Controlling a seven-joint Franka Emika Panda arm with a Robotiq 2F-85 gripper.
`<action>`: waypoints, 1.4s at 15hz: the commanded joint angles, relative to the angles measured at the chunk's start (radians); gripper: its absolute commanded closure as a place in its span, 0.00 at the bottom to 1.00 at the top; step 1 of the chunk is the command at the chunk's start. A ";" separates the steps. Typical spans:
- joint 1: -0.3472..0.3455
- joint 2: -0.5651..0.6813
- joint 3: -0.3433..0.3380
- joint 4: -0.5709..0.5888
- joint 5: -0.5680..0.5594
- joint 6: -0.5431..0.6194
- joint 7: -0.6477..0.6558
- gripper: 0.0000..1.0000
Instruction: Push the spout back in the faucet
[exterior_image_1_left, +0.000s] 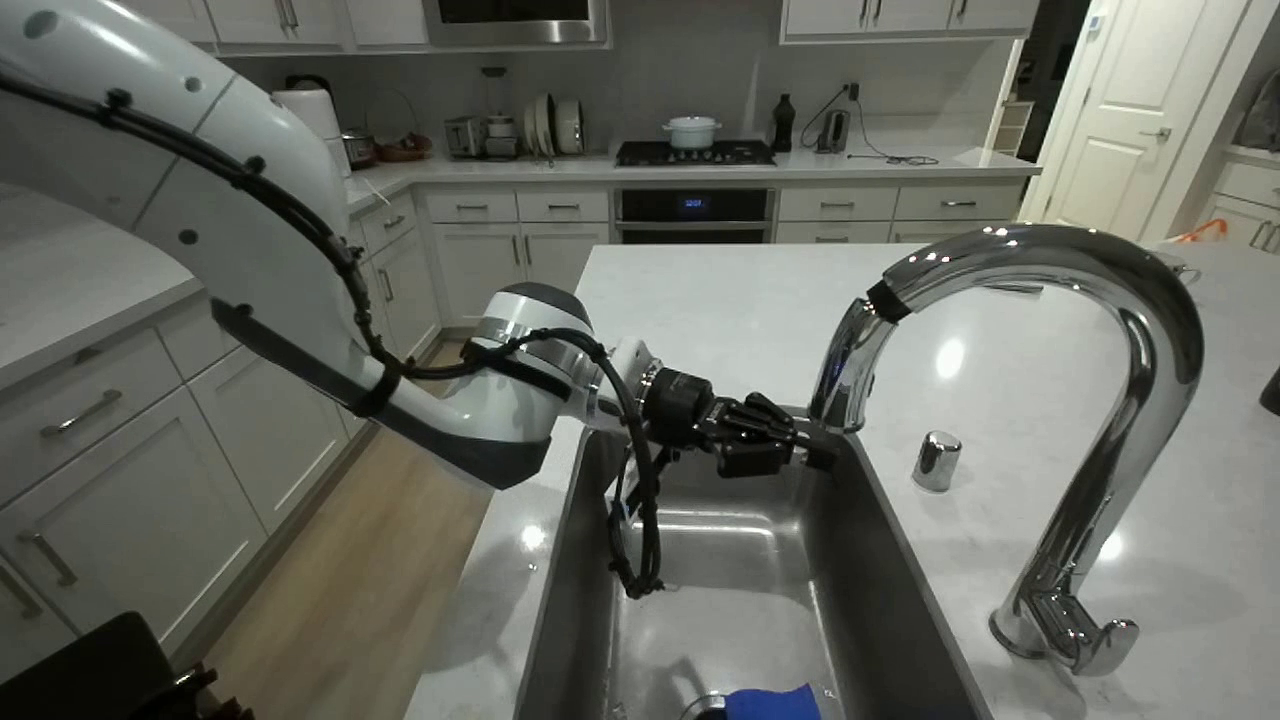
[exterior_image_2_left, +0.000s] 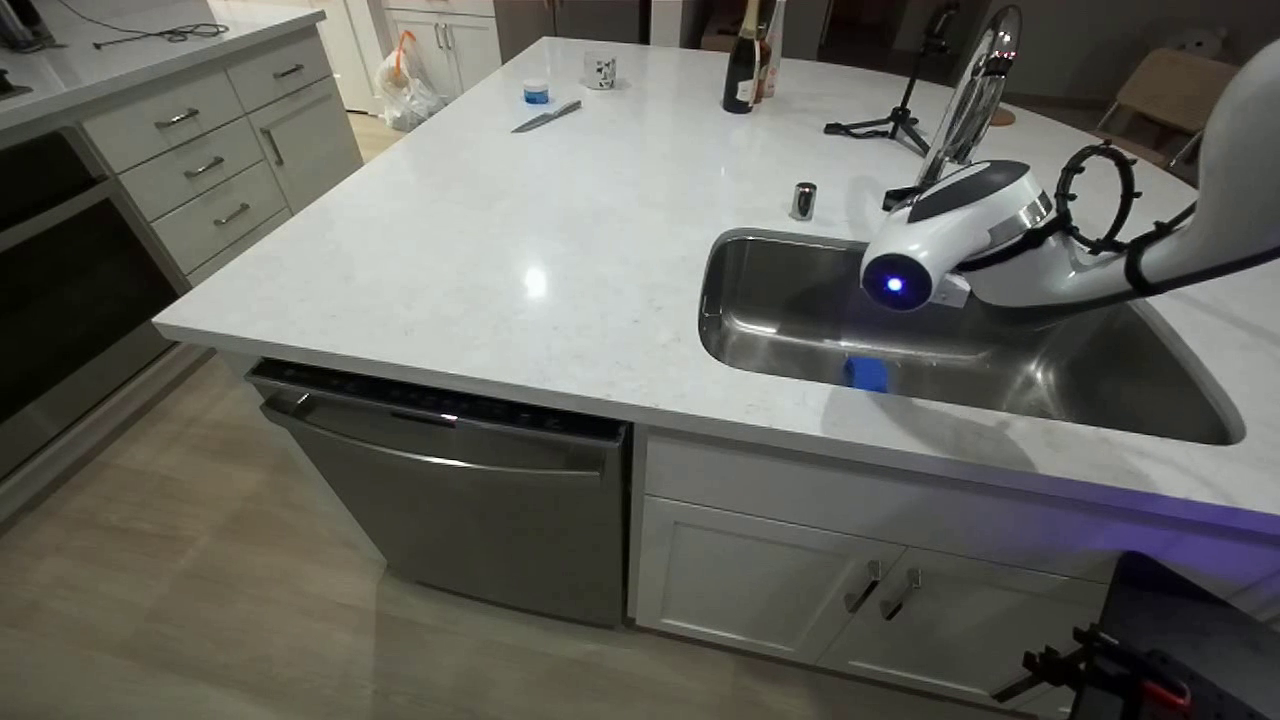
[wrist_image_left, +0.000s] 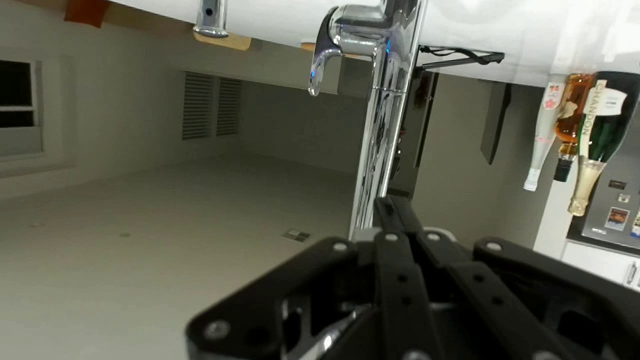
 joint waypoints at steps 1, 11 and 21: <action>-0.008 -0.095 0.024 -0.084 -0.023 -0.032 -0.010 1.00; -0.014 -0.166 0.026 -0.114 -0.051 -0.002 -0.009 1.00; -0.027 -0.176 0.036 -0.108 -0.043 0.012 -0.027 1.00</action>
